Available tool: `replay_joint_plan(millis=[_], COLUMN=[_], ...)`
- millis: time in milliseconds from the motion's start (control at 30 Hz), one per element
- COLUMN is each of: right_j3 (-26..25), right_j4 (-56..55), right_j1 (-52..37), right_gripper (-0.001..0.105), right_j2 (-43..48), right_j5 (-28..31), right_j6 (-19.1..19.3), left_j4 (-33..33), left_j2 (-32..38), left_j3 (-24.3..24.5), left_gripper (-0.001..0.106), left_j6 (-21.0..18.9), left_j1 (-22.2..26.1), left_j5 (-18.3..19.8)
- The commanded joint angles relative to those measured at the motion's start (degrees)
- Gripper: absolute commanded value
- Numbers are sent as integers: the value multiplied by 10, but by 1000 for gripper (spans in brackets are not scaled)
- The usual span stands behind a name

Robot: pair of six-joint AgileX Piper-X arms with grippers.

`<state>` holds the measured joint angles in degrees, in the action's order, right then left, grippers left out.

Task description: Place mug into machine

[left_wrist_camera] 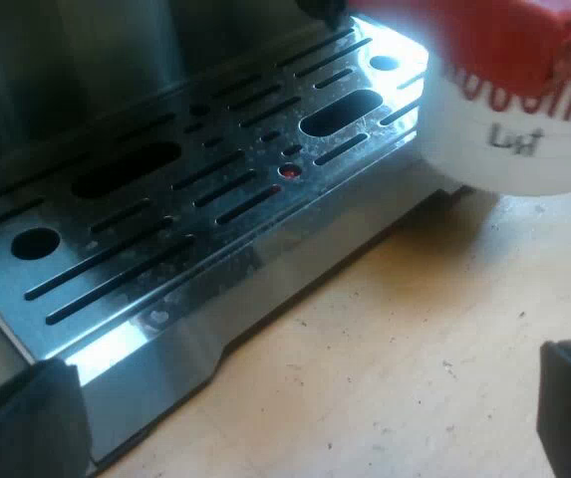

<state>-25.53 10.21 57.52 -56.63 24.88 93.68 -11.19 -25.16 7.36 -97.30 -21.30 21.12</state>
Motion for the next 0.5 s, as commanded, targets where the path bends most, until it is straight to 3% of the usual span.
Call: replay_joint_plan(millis=[33,500], right_j3=[-29,-112], right_j4=[56,123], right_j1=[0,-8], right_gripper=[0,0], right_j2=[-50,-217], right_j5=[6,6], right_j6=[1,6], left_j4=[15,21], left_j2=[2,2], left_j3=[3,3], left_gripper=[93,93], left_j6=[0,0], left_j1=[-2,-2], left_j5=[-4,7])
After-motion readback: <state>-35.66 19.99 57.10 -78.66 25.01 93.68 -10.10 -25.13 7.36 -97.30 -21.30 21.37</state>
